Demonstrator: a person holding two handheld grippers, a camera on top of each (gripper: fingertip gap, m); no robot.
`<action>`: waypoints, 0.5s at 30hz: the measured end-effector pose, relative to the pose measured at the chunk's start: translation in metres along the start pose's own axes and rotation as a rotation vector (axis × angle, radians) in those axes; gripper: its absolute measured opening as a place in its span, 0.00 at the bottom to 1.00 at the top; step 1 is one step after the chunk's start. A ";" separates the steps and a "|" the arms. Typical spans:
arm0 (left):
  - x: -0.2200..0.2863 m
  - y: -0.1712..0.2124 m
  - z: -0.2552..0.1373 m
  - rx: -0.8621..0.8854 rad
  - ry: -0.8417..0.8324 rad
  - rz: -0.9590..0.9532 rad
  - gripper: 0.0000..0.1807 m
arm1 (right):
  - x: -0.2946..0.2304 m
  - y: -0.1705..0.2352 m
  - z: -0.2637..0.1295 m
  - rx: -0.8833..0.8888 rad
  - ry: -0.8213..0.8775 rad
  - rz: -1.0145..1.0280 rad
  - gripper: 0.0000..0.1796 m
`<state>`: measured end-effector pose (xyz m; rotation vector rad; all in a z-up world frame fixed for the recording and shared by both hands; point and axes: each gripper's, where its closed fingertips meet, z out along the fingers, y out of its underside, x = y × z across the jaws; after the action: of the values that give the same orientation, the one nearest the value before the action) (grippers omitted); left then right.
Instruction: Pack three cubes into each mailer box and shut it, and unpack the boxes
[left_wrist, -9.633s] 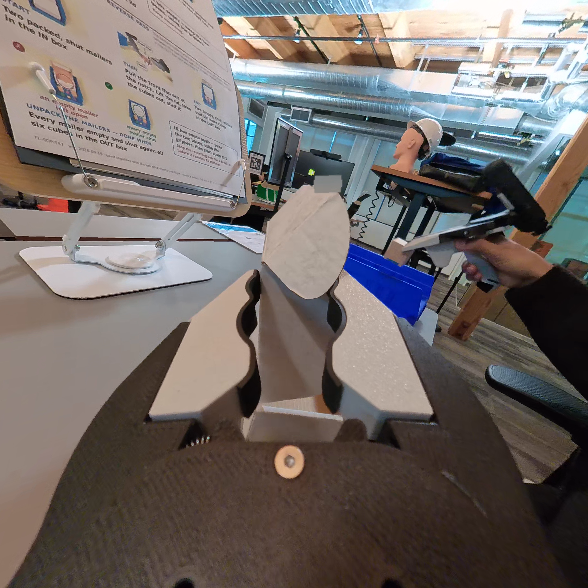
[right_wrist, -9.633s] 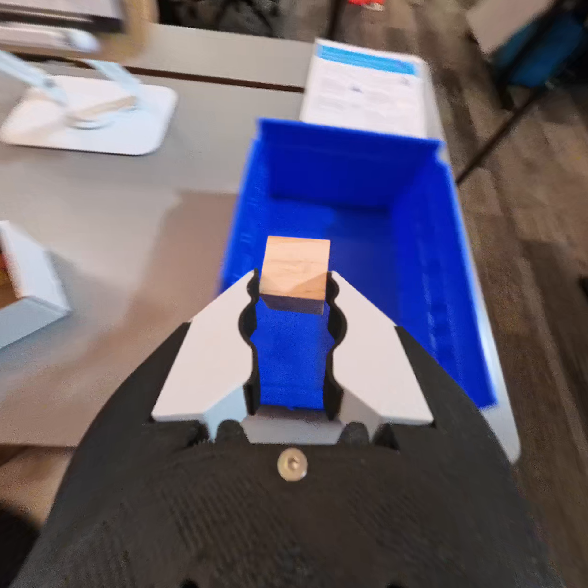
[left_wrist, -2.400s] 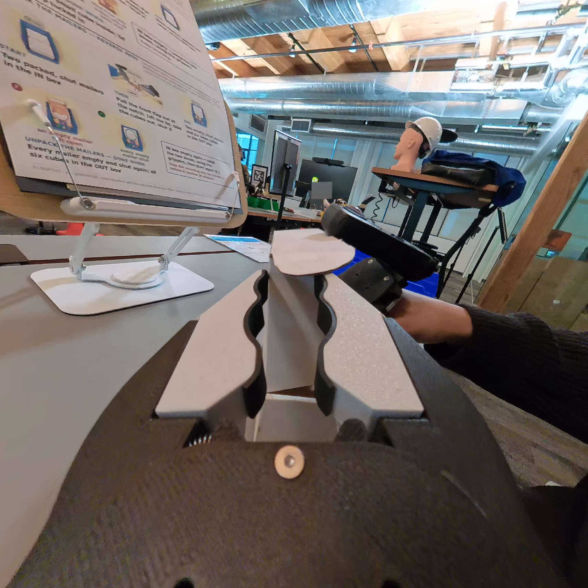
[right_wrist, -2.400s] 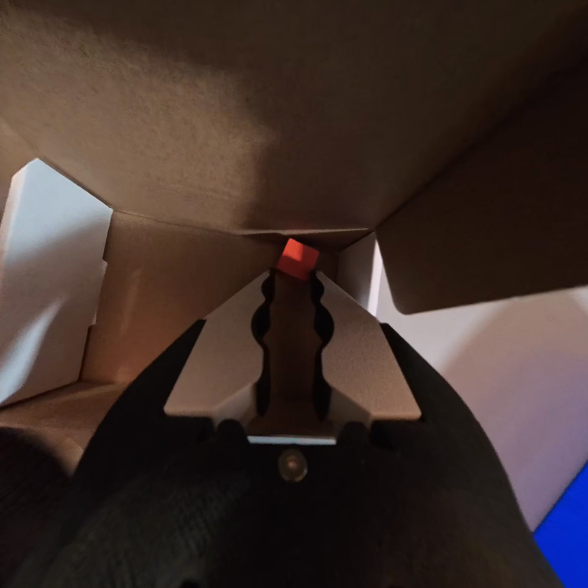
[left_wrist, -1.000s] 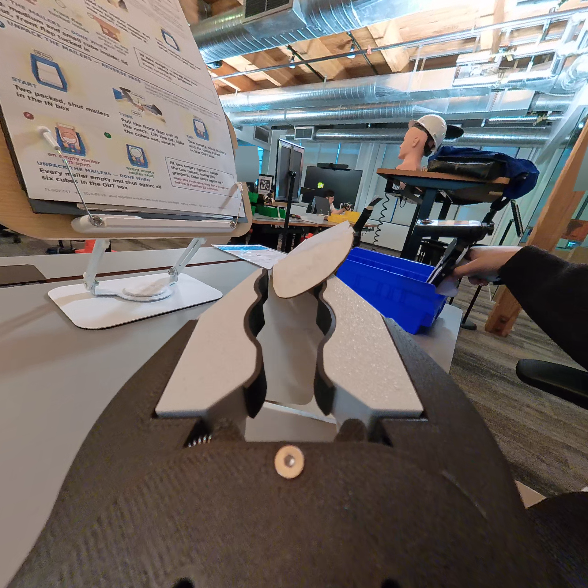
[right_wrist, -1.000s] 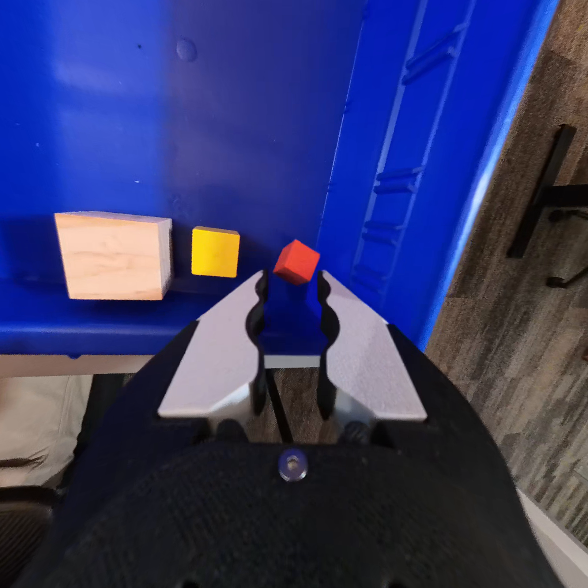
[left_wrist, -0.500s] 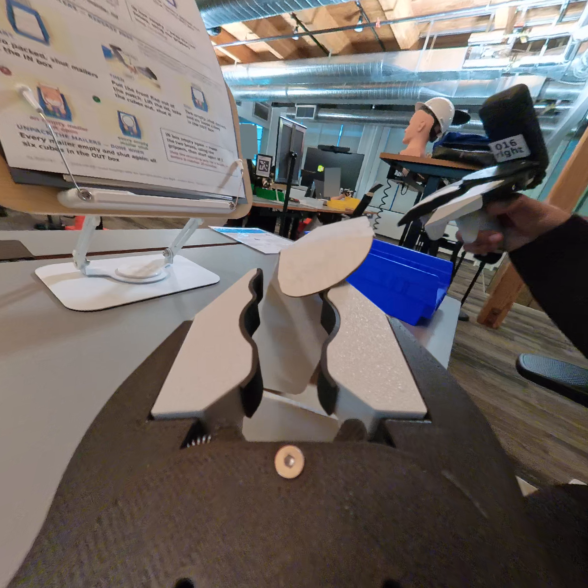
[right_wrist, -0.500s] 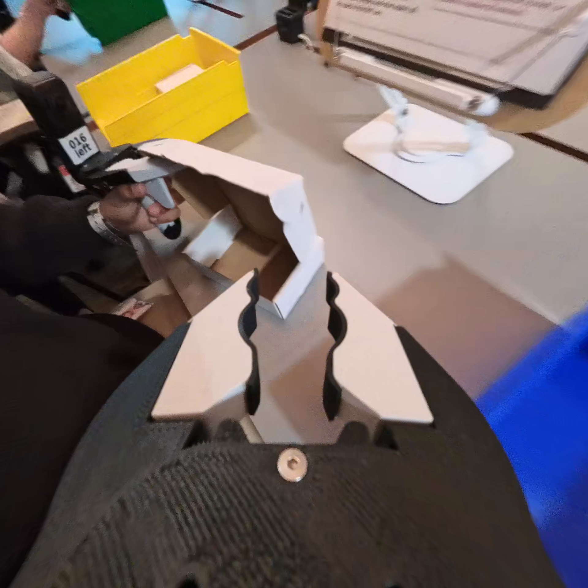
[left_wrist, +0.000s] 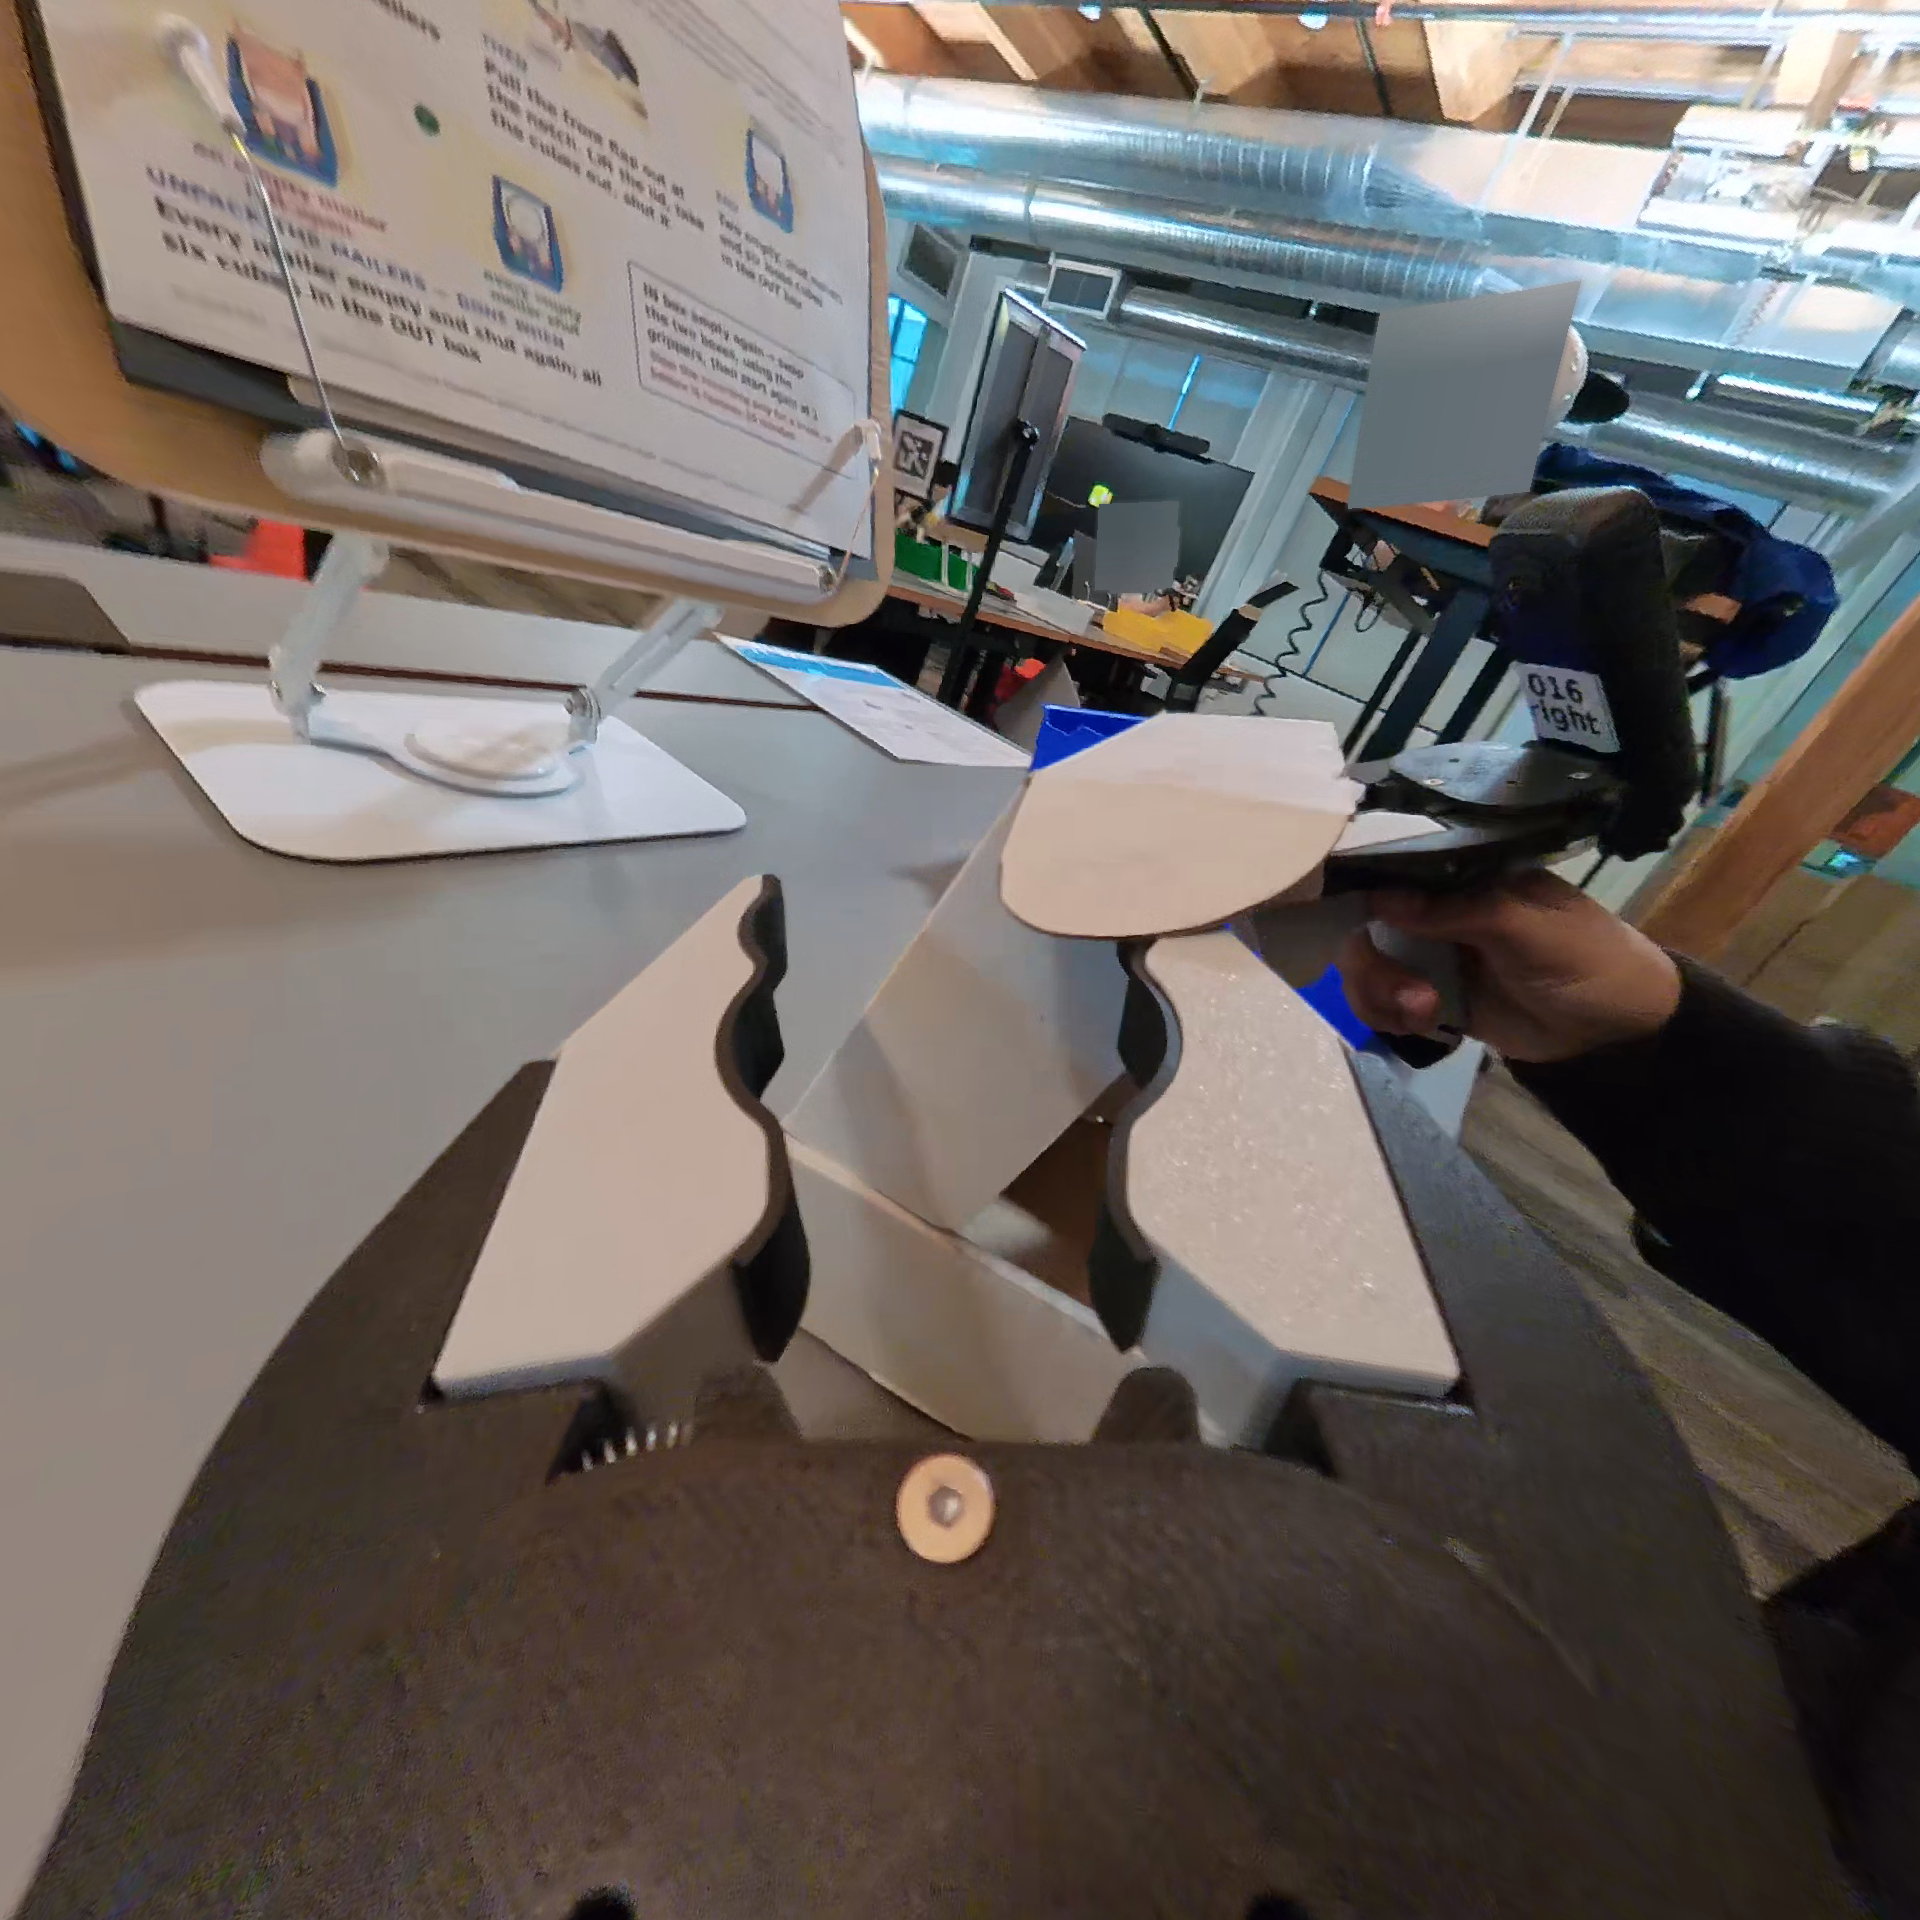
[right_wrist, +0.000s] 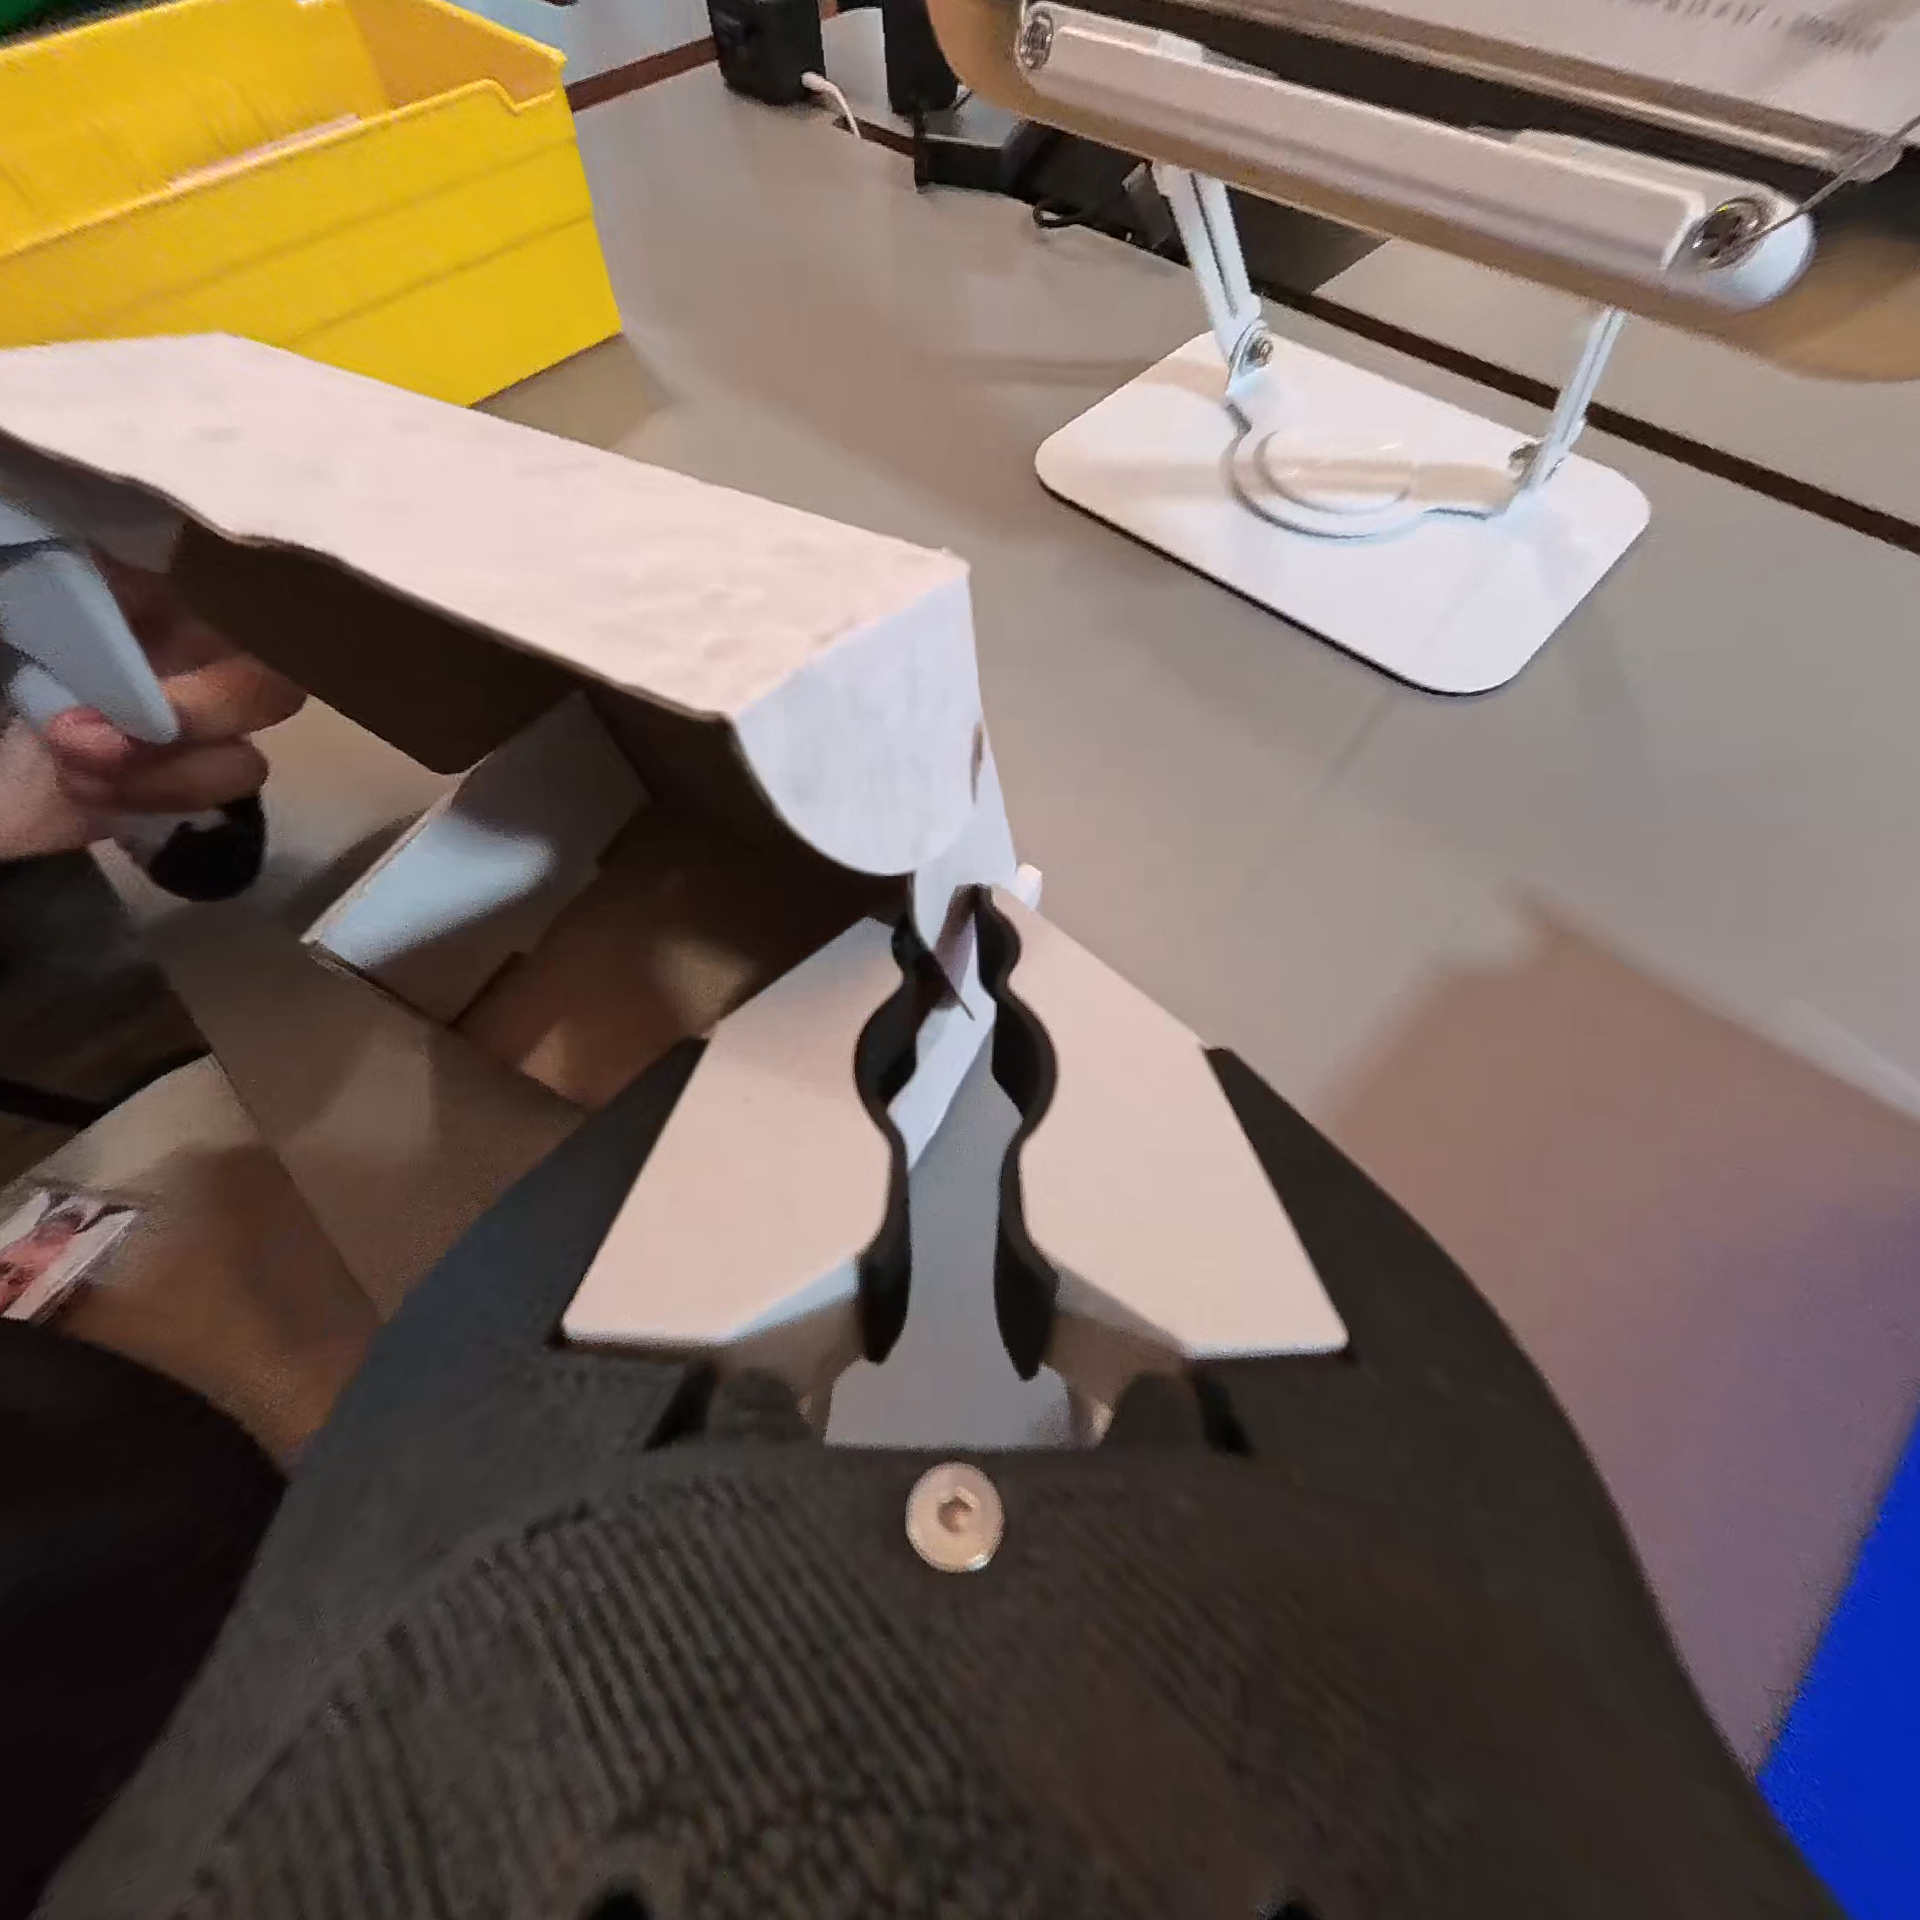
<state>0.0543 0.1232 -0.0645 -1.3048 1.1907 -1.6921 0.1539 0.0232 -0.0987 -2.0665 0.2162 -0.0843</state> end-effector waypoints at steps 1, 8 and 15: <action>0.001 0.002 -0.002 -0.012 0.006 -0.013 0.37 | 0.001 0.000 0.000 0.008 0.006 0.011 0.03; -0.003 0.006 -0.035 -0.032 -0.093 0.072 0.36 | -0.004 0.007 -0.007 0.125 -0.007 0.135 0.04; 0.031 0.037 -0.044 -0.178 0.036 0.019 0.20 | -0.009 0.007 -0.015 0.207 -0.055 0.249 0.03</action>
<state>0.0029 0.0937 -0.0920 -1.3688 1.3969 -1.6324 0.1421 0.0088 -0.0971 -1.8192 0.4120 0.0992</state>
